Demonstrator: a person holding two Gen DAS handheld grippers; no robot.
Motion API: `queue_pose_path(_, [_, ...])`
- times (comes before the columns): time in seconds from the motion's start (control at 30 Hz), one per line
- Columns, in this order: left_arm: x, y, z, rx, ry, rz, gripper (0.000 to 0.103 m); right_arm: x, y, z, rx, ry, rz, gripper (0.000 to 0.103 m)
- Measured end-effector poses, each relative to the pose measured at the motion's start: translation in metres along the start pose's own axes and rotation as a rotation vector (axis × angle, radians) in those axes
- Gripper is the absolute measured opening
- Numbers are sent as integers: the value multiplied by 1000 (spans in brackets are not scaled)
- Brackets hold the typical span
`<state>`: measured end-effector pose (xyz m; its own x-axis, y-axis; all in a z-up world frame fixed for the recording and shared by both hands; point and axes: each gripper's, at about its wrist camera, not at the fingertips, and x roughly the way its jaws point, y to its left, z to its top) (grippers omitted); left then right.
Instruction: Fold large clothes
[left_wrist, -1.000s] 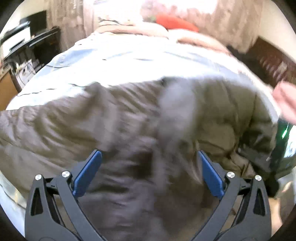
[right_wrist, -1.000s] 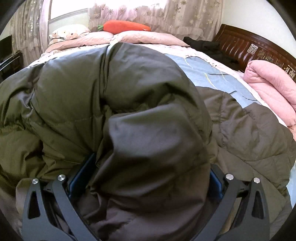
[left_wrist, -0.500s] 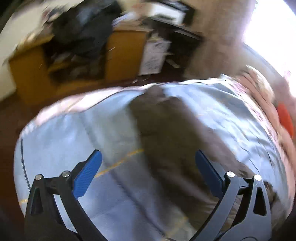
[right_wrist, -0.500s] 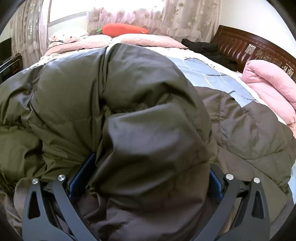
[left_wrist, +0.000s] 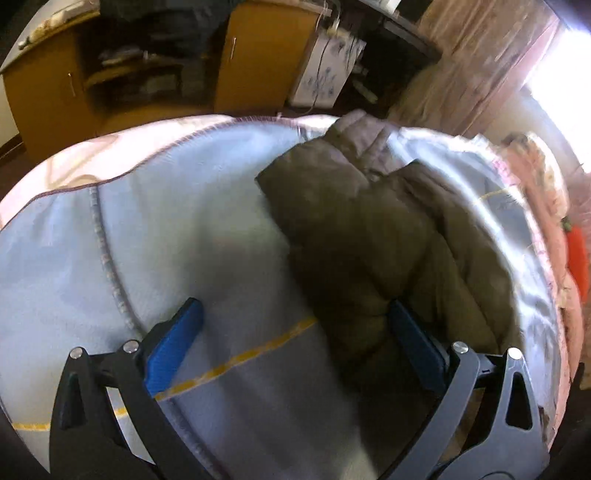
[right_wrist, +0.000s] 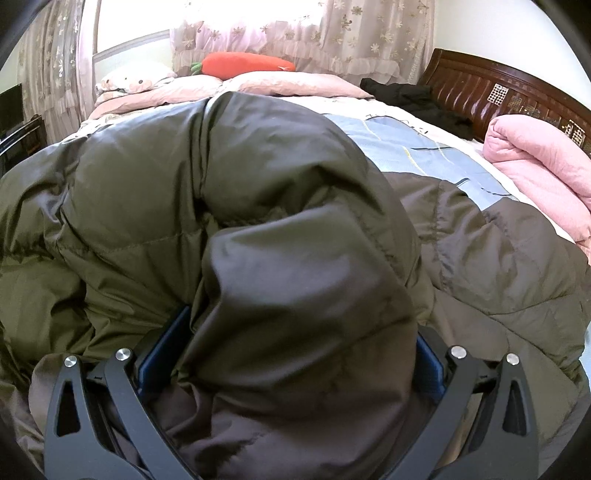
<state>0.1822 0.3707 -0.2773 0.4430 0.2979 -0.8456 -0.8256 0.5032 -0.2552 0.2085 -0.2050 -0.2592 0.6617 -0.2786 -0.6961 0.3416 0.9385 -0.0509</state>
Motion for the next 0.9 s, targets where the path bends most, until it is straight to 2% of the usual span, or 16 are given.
queue_pose_path(0.1, [5, -16, 19, 68, 21, -19, 101, 0, -1, 0, 4, -1, 3, 102])
queue_pose_path(0.17, [0, -21, 27, 63, 15, -65, 97, 0, -2, 0, 7, -2, 6, 102])
queue_pose_path(0.2, [0, -22, 30, 50, 19, -91, 86, 0, -3, 0, 9, -2, 8, 102])
queue_pose_path(0.23, [5, -22, 33, 14, 60, -144, 59, 1, -3, 0, 11, -2, 10, 102])
queue_pose_path(0.3, [16, -19, 33, -75, 166, -224, 16, 2, -7, 0, 12, -3, 14, 102])
queue_pose_path(0.33, [19, -13, 33, -150, 195, -260, 13, 2, -8, 0, 12, -3, 15, 102])
queue_pose_path(0.4, [15, -7, 29, -190, 170, -299, 7, 3, -10, -2, 11, -4, 17, 102])
queue_pose_path(0.53, [-14, -22, 22, -130, 42, -290, 5, 3, -9, -2, 11, -3, 15, 102])
queue_pose_path(0.7, [-44, -47, 10, -26, -37, -244, 4, 3, -10, -2, 12, -4, 13, 102])
queue_pose_path(0.77, [-63, -48, 7, -25, -94, -261, 4, 3, -10, -2, 11, -3, 13, 102])
queue_pose_path(0.9, [-98, -48, -3, -71, -207, -243, 4, 3, -9, -2, 11, -3, 12, 102])
